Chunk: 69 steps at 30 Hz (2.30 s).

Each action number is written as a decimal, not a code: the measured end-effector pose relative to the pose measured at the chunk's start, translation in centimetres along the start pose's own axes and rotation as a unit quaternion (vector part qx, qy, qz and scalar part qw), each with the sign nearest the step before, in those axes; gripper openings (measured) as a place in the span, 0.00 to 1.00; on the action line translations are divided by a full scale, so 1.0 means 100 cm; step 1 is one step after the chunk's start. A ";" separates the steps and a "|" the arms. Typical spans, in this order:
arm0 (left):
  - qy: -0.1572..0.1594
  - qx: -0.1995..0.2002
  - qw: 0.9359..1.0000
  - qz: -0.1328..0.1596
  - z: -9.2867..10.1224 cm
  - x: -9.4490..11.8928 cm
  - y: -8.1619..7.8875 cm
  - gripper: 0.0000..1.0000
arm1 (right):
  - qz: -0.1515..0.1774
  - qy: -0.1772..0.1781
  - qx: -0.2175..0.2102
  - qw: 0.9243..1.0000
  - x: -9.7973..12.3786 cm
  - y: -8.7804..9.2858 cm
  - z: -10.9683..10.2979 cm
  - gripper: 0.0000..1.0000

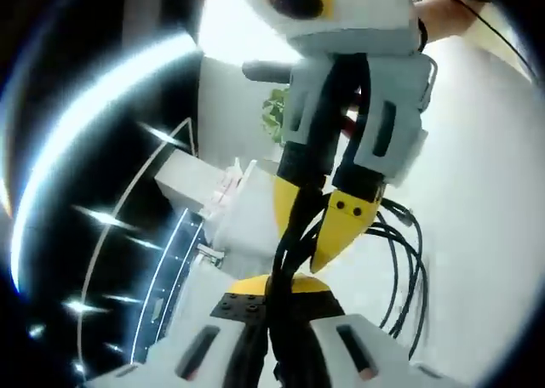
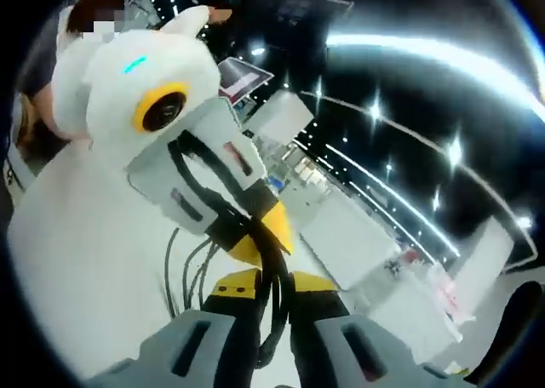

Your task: Coil the Type-C to USB data cable on the desktop and secure it with Velcro straps.

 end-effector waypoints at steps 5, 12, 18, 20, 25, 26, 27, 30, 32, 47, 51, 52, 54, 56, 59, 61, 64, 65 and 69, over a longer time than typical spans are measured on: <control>0.080 0.072 0.994 -0.011 -0.005 0.029 -0.006 0.06 | 0.033 -0.080 -0.115 0.990 0.008 -0.018 -0.002 0.07; 0.180 0.226 0.957 -0.012 -0.011 0.040 0.019 0.05 | 0.070 -0.196 -0.325 0.922 -0.011 -0.020 -0.013 0.08; 0.154 0.271 0.950 -0.036 -0.004 0.037 0.081 0.04 | 0.149 -0.161 -0.429 0.876 -0.033 -0.015 -0.005 0.17; 0.141 0.280 0.948 -0.049 -0.006 0.040 0.100 0.04 | 0.177 -0.138 -0.455 0.862 -0.037 -0.013 0.015 0.17; 0.099 0.303 0.947 -0.032 -0.008 0.054 0.126 0.04 | 0.121 -0.057 -0.335 0.933 -0.081 0.016 0.025 0.17; 0.092 0.315 0.944 -0.025 -0.007 0.056 0.129 0.04 | 0.104 -0.058 -0.309 0.944 -0.094 0.021 0.018 0.17; 0.088 0.319 0.944 -0.022 -0.006 0.058 0.133 0.04 | 0.094 -0.066 -0.291 0.950 -0.107 0.023 0.010 0.18; 0.075 0.335 0.939 -0.016 0.000 0.063 0.144 0.04 | 0.092 -0.079 -0.269 0.955 -0.146 0.025 -0.013 0.18; 0.074 0.344 0.936 -0.009 0.004 0.062 0.151 0.04 | 0.079 -0.113 -0.267 0.954 -0.176 0.026 -0.031 0.18; 0.049 0.332 0.938 -0.085 0.022 0.062 0.176 0.04 | 0.055 -0.144 -0.168 0.974 -0.279 0.021 -0.090 0.09; 0.049 0.327 0.940 -0.082 0.022 0.064 0.174 0.04 | 0.058 -0.146 -0.170 0.973 -0.274 0.018 -0.090 0.03; 0.050 0.328 0.940 -0.080 0.022 0.064 0.174 0.04 | 0.060 -0.148 -0.171 0.972 -0.271 0.017 -0.089 0.02; 0.053 0.329 0.939 -0.079 0.023 0.064 0.173 0.04 | 0.063 -0.152 -0.156 0.974 -0.258 0.017 -0.085 0.02; 0.057 0.333 0.938 -0.072 0.022 0.064 0.171 0.04 | 0.065 -0.154 -0.154 0.974 -0.256 0.021 -0.074 0.02; 0.072 0.350 0.933 -0.038 0.021 0.064 0.161 0.04 | 0.074 -0.146 -0.165 0.972 -0.225 0.024 -0.061 0.02; 0.087 0.352 0.932 -0.009 0.021 0.064 0.152 0.04 | 0.076 -0.134 -0.162 0.975 -0.191 0.030 -0.050 0.02; 0.115 0.352 0.928 0.029 0.027 0.063 0.136 0.04 | 0.080 -0.124 -0.159 0.976 -0.140 0.044 -0.033 0.02; 0.125 0.351 0.927 0.040 0.029 0.062 0.131 0.04 | 0.080 -0.121 -0.158 0.977 -0.122 0.047 -0.029 0.02; 0.158 0.340 0.924 0.074 0.041 0.057 0.110 0.04 | 0.065 -0.112 -0.151 0.980 -0.060 0.066 -0.025 0.02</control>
Point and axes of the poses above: the point that each gripper's makers call its tool centre point, and the gripper's own axes: x roughly backward along the fingers, z roughly to its right, y roughly out of its underside, the point moved 5 cm from there along x, roughly backward along the fingers, and after that the axes turned 2 degrees about y, right-handed, at the moved point
